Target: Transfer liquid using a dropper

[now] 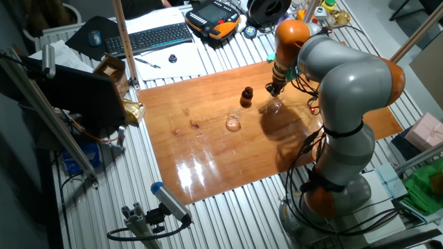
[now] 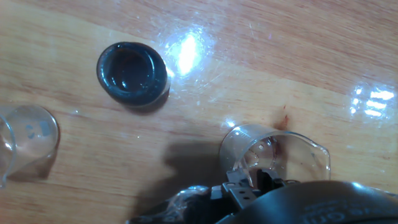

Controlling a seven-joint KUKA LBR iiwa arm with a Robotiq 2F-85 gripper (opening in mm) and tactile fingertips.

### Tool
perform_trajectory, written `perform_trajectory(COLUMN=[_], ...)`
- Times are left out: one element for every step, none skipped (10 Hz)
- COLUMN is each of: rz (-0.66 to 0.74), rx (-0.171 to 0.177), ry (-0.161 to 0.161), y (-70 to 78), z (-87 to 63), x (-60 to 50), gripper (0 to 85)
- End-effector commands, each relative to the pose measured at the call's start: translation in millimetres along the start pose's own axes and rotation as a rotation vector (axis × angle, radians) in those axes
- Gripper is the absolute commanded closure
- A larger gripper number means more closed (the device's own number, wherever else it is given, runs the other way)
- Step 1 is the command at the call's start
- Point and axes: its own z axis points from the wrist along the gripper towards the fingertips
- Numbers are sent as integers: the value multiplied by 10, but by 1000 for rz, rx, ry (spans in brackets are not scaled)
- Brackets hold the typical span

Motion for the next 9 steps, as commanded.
perform_trajectory(rz=[0, 0, 0, 0, -3, -4, -7, -13, -28], rx=[0, 0, 0, 3, 7, 13, 20, 30, 30], ry=[0, 0, 0, 1, 2, 4, 9, 11, 11], y=[0, -2, -5, -9, -16, -37, -67, -121, -203], z=[-3, -4, -8, -22, -50, -108, -185, -245, -276], x=[0, 5, 15, 27, 38, 56, 78, 102, 116], gripper=[603, 603, 603, 603, 603, 600, 600, 597, 597])
